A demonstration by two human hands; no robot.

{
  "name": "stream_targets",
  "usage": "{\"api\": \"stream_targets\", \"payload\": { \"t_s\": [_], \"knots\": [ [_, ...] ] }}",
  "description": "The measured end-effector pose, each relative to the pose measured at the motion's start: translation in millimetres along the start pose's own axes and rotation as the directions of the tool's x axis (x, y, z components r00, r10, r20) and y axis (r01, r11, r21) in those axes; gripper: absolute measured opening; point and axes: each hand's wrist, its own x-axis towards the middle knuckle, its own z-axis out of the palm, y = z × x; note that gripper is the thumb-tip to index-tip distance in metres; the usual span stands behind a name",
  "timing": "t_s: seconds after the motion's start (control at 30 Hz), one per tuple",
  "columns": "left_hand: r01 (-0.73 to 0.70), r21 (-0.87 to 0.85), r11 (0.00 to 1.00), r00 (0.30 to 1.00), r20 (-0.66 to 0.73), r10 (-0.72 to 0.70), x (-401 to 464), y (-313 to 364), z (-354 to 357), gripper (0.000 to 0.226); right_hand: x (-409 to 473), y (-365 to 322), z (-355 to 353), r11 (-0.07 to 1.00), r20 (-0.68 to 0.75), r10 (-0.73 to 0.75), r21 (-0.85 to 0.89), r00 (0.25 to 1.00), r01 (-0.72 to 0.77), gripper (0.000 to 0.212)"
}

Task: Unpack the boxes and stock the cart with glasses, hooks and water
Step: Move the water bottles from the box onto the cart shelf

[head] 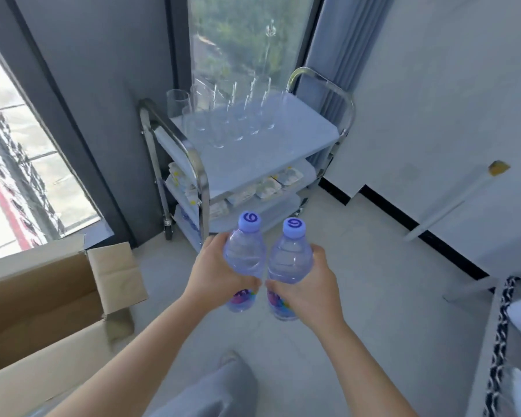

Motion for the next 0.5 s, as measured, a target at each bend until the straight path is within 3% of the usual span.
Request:
{"api": "stream_targets", "payload": {
  "t_s": [0.1, 0.23, 0.43, 0.5],
  "knots": [
    [0.022, -0.057, 0.998, 1.0, -0.018, -0.023, 35, 11, 25, 0.044, 43, 4, -22, 1.0, 0.06, -0.005, -0.014, 0.998, 0.006, 0.05],
    [0.096, -0.111, 0.989, 0.992, -0.068, -0.104, 70, 17, 54, 0.055, 96, 15, -47, 1.0, 0.143, -0.016, -0.021, 0.99, 0.019, 0.048],
    [0.146, -0.098, 0.984, 0.973, -0.168, -0.161, 102, 32, 87, 0.038, 177, 47, -50, 0.998, 0.223, -0.064, -0.014, 0.973, 0.069, 0.056],
    [0.147, -0.084, 0.986, 0.967, -0.197, -0.161, 114, 31, 103, 0.048, 203, 60, -45, 0.994, 0.282, -0.101, -0.02, 0.954, 0.111, 0.058]
  ]
}}
